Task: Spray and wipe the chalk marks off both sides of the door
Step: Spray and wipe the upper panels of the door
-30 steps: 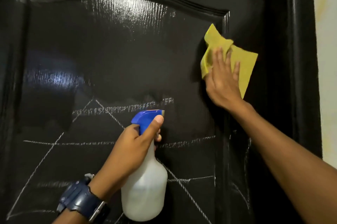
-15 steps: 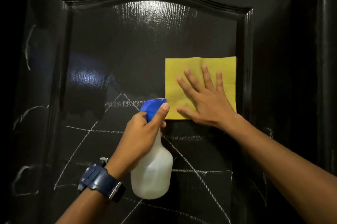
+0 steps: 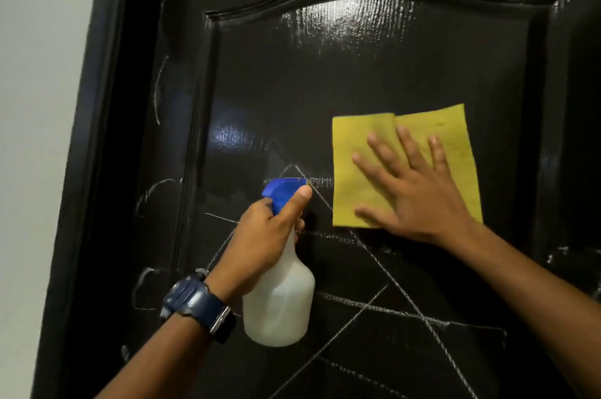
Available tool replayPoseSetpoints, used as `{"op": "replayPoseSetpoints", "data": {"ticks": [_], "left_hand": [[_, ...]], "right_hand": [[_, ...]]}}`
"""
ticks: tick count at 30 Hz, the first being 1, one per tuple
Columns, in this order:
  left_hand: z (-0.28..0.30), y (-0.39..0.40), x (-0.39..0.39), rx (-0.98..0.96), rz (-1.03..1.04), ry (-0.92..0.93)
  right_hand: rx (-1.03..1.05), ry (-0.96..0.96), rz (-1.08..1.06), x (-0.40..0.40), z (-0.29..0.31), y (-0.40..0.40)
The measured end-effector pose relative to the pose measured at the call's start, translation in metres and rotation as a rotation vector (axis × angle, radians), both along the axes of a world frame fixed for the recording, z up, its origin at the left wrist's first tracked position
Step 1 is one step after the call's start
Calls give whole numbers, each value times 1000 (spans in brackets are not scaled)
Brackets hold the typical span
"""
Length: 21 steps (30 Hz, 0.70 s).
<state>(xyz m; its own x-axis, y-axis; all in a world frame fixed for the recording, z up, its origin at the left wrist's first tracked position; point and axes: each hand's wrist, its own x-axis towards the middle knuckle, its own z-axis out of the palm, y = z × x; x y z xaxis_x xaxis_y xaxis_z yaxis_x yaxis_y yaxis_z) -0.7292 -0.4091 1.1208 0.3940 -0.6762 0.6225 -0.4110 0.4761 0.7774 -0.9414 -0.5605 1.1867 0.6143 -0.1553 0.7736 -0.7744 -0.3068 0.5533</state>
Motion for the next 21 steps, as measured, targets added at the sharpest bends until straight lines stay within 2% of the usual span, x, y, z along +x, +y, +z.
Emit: {"op": "replayPoseSetpoints", "data": {"ticks": [4, 7, 11, 13, 18, 21], "left_hand": [[18, 6, 36, -38, 75, -31], [22, 11, 58, -39, 99, -66], [24, 20, 94, -71, 81, -54], [26, 24, 115, -75, 88, -60], [32, 23, 173, -75, 91, -40], [29, 19, 205, -77, 69, -37]], "right_hand": [[31, -260, 1, 45, 34, 7], [38, -233, 8, 51, 19, 9], [-23, 11, 20, 64, -44, 15], [-52, 74, 25, 76, -54, 16], [-47, -83, -17, 172, 16, 25], [-39, -203, -29, 206, 18, 28]]}}
